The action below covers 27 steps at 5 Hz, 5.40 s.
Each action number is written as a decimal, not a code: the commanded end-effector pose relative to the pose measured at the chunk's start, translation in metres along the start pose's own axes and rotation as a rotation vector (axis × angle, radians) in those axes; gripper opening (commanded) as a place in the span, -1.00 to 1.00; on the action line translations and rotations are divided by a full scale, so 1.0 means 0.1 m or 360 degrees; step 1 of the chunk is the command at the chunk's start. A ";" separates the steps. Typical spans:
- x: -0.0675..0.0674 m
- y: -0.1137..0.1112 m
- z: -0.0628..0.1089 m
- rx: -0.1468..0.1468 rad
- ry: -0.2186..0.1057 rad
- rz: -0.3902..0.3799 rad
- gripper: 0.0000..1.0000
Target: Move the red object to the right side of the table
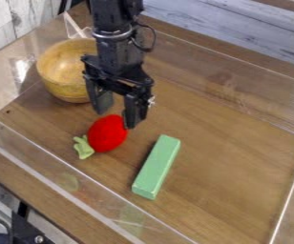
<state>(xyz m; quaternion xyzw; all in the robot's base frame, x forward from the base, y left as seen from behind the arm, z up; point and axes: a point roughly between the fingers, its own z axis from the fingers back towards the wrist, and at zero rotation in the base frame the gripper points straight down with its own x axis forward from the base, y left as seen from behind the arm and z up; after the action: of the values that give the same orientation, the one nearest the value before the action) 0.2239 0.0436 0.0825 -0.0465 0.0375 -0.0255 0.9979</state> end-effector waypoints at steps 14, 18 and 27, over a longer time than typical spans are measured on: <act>0.30 -0.65 -0.03 0.0059 -0.0100 -0.0215 -1.00; 0.48 -1.09 0.05 0.0226 -0.0083 -0.0655 -1.00; 0.33 -0.98 0.49 0.0622 -0.0099 -0.0314 1.00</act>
<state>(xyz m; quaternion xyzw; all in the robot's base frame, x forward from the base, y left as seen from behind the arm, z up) 0.2495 -0.0514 0.1207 0.1482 0.0309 -0.1390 0.9786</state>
